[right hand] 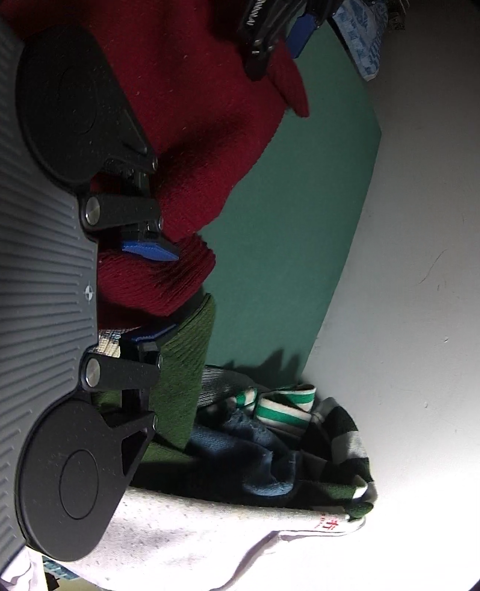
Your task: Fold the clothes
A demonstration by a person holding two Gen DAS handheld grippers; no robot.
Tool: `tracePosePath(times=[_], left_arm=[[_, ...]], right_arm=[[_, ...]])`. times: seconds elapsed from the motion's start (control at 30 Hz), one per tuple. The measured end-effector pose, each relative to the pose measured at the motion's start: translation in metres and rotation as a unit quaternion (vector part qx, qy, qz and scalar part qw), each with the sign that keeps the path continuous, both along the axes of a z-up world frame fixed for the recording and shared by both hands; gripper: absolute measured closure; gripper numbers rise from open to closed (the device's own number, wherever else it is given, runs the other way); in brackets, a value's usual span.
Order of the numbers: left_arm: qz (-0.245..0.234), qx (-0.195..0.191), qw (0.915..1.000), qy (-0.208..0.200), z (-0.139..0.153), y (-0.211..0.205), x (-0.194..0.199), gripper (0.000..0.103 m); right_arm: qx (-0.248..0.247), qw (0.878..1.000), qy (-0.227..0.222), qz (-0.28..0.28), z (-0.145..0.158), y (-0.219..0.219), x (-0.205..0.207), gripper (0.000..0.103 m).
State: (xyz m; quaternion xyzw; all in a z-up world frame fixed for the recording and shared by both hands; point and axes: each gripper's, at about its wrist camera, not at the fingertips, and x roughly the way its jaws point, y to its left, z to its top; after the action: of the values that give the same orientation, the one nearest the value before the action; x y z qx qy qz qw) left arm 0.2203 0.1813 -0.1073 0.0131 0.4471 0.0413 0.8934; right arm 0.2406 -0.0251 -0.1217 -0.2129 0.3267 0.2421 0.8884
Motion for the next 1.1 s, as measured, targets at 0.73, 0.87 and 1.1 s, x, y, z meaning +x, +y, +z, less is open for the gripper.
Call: tracePosePath(times=[0.73,0.87,1.1], left_arm=[[0.079,0.056,0.9928,-0.070,0.049,0.054,0.024,0.096],[0.064,0.091,0.9936,-0.020,0.009,0.044,0.029,0.087],[0.080,-0.005,0.9956,-0.049,0.021,0.065,-0.046,0.049]], right_arm=[[0.212,0.962,-0.038,-0.166,0.057,-0.047,0.077,0.103],[0.209,0.962,-0.010,-0.176,0.040,-0.053,0.079,0.094],[0.148,0.985,0.009,-0.087,0.023,-0.055,0.043,0.059]])
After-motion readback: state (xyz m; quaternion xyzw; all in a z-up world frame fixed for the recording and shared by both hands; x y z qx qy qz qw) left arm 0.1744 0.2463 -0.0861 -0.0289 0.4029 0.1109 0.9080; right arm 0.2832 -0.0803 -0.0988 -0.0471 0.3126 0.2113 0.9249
